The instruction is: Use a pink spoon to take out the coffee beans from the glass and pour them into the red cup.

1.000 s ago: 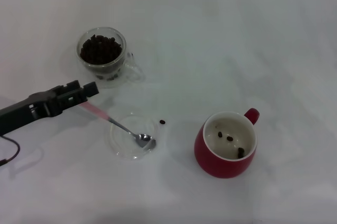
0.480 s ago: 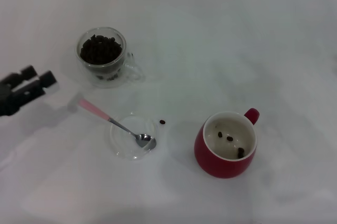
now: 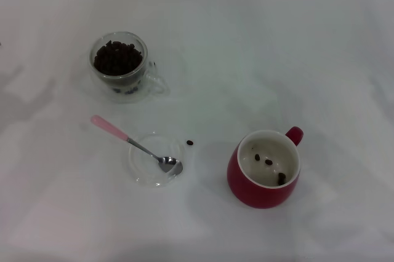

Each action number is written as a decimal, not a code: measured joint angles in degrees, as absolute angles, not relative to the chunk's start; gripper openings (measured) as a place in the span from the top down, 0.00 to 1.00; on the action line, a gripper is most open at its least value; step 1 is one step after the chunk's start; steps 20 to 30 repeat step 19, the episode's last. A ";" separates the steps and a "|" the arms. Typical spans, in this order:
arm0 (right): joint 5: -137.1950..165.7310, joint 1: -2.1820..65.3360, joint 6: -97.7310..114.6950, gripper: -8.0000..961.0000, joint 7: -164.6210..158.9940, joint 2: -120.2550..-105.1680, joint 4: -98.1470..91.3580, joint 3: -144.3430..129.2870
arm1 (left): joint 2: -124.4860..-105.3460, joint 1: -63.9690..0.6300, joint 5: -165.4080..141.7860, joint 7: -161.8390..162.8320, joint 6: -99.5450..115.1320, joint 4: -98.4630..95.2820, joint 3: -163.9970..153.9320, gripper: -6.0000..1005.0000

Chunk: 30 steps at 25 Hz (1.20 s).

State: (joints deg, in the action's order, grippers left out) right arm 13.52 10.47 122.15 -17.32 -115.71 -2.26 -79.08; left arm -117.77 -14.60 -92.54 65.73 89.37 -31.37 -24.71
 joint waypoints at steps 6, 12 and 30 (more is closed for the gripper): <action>13.53 11.32 120.71 0.21 -17.87 -115.82 -2.32 -80.33 | -118.62 -16.08 -88.67 57.77 87.51 -30.68 -20.85 0.14; 13.08 12.65 117.73 0.21 -21.55 -115.41 -2.35 -79.97 | -118.61 -15.49 -76.91 51.23 84.85 -26.69 -20.76 0.14; 11.89 12.63 114.69 0.21 -25.85 -115.25 -2.35 -77.97 | -118.78 -16.31 -71.24 42.84 82.89 -20.35 -20.74 0.14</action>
